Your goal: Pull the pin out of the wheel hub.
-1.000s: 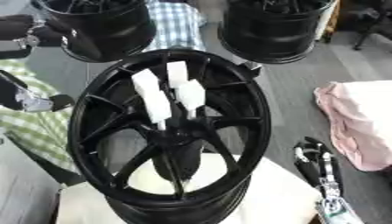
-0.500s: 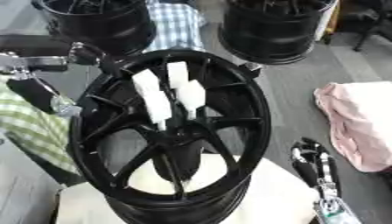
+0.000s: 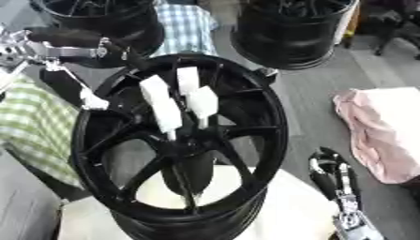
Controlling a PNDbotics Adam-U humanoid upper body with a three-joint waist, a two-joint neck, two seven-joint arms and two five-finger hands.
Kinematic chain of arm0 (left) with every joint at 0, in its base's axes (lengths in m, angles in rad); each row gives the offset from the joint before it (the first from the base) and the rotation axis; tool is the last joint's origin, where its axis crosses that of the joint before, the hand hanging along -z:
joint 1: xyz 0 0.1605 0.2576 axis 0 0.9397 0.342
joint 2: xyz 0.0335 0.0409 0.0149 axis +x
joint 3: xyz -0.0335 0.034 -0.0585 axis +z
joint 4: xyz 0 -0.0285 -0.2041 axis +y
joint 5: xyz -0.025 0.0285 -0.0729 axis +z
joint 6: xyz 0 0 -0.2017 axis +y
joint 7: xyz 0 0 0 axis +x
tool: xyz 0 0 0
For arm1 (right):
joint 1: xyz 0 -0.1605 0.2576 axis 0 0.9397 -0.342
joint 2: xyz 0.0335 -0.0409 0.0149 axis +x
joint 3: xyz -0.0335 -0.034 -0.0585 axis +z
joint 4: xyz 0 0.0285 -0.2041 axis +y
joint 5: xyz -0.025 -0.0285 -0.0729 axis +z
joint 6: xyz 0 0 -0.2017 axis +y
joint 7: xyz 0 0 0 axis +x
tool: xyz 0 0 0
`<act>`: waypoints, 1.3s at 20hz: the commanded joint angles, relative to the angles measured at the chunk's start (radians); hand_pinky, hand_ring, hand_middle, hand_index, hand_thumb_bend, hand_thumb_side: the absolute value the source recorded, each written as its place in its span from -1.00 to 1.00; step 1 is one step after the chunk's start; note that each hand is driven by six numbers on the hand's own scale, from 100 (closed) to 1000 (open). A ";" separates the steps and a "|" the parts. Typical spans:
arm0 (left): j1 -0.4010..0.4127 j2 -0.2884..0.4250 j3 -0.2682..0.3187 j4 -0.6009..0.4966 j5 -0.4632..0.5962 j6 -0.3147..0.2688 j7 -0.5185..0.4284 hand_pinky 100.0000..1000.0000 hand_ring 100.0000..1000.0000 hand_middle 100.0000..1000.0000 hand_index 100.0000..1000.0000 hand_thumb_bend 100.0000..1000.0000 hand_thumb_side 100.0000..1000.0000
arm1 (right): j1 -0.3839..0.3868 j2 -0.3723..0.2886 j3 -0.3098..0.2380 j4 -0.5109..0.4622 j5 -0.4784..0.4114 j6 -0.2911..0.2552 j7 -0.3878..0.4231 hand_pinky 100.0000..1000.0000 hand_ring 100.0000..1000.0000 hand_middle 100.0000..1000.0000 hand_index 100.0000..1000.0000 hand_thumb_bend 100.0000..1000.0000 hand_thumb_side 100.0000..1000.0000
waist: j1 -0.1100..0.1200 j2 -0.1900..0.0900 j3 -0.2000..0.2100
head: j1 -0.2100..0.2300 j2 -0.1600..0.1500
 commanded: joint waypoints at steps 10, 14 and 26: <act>-0.057 -0.036 -0.020 0.105 -0.120 -0.316 -0.187 0.75 0.70 0.74 0.82 -0.57 -0.62 | -0.012 -0.010 0.001 -0.018 0.012 -0.007 0.003 0.45 0.14 0.27 0.60 -1.00 -0.06 | 0.010 -0.015 -0.012 | 0.002 -0.002; -0.064 -0.054 -0.019 0.129 -0.129 -0.332 -0.187 0.75 0.70 0.73 0.81 -0.57 -0.64 | -0.014 -0.009 0.003 -0.020 0.014 -0.009 0.005 0.45 0.14 0.27 0.60 -1.00 -0.06 | 0.012 -0.013 -0.017 | 0.002 -0.002; -0.093 -0.097 -0.048 0.178 -0.176 -0.383 -0.187 0.74 0.69 0.67 0.78 -0.67 -0.76 | -0.020 -0.007 0.008 -0.026 0.017 -0.011 0.008 0.45 0.14 0.27 0.60 -1.00 -0.06 | 0.015 -0.005 -0.031 | 0.007 -0.002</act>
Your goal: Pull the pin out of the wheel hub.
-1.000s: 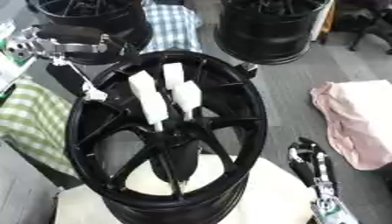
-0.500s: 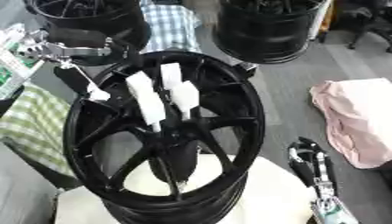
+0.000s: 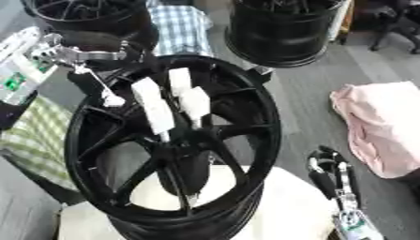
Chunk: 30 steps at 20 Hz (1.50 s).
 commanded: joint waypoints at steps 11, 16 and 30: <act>-0.027 -0.003 -0.024 0.040 -0.009 -0.323 -0.278 0.69 0.61 0.47 0.66 -0.76 -0.88 | -0.017 -0.006 0.003 -0.027 0.008 -0.006 0.005 0.45 0.14 0.27 0.60 -1.00 -0.06 | -0.001 -0.003 -0.007 | 0.002 -0.002; -0.027 -0.004 -0.026 0.043 0.023 -0.313 -0.278 0.67 0.58 0.29 0.50 -0.87 -0.97 | -0.017 -0.005 0.003 -0.027 0.010 -0.006 0.005 0.45 0.14 0.27 0.60 -1.00 -0.06 | 0.000 -0.004 -0.007 | 0.001 -0.002; -0.031 0.022 -0.004 0.017 0.125 -0.229 -0.278 0.58 0.37 -0.22 0.02 -1.00 -1.00 | -0.015 -0.005 0.002 -0.022 0.009 -0.004 0.006 0.45 0.14 0.27 0.60 -1.00 -0.06 | 0.000 -0.006 -0.002 | 0.001 -0.002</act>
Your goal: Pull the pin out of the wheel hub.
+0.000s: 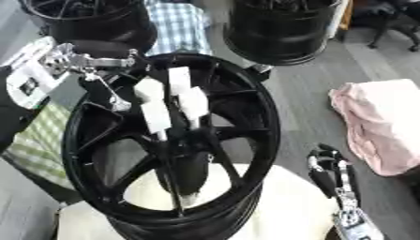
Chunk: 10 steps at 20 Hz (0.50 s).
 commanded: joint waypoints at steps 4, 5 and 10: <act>-0.029 0.053 0.044 -0.034 0.041 -0.221 -0.260 0.57 0.33 -0.27 -0.01 -1.00 -1.00 | -0.009 -0.006 0.000 -0.015 0.006 -0.001 0.001 0.45 0.14 0.27 0.60 -1.00 -0.06 | 0.000 -0.014 0.003 | 0.000 -0.003; -0.029 0.056 0.048 -0.036 0.045 -0.216 -0.260 0.57 0.32 -0.27 -0.02 -1.00 -1.00 | -0.009 -0.006 0.000 -0.015 0.006 -0.001 0.001 0.45 0.14 0.27 0.60 -1.00 -0.06 | 0.000 -0.014 0.003 | 0.000 -0.003; -0.031 0.065 0.078 -0.030 0.067 -0.187 -0.260 0.56 0.30 -0.30 -0.03 -1.00 -1.00 | -0.008 -0.006 -0.001 -0.014 0.006 0.000 0.000 0.45 0.14 0.27 0.60 -1.00 -0.06 | -0.001 -0.015 0.005 | -0.002 -0.006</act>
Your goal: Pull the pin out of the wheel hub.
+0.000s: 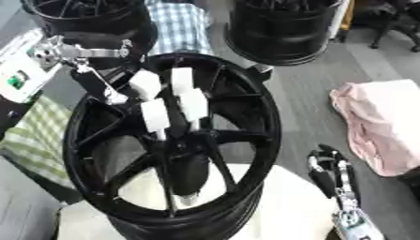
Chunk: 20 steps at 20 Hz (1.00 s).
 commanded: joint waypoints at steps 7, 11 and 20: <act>-0.035 0.062 0.098 -0.019 0.066 -0.178 -0.230 0.56 0.30 -0.30 -0.03 -1.00 -1.00 | -0.007 -0.006 -0.002 -0.013 0.005 0.000 -0.001 0.45 0.14 0.27 0.60 -1.00 -0.05 | -0.002 -0.015 0.004 | -0.004 -0.007; -0.029 0.113 0.185 -0.051 0.098 -0.142 -0.230 0.57 0.31 -0.30 -0.02 -1.00 -1.00 | -0.005 -0.006 -0.004 -0.013 0.005 0.000 -0.003 0.45 0.14 0.27 0.60 -1.00 -0.05 | -0.001 -0.016 0.009 | -0.009 -0.006; 0.171 0.309 0.445 -0.126 0.190 -0.033 -0.230 0.56 0.33 -0.20 0.07 -1.00 -1.00 | 0.001 -0.007 -0.014 -0.014 0.003 0.003 -0.014 0.45 0.14 0.27 0.60 -1.00 -0.05 | -0.003 -0.020 0.031 | -0.029 -0.009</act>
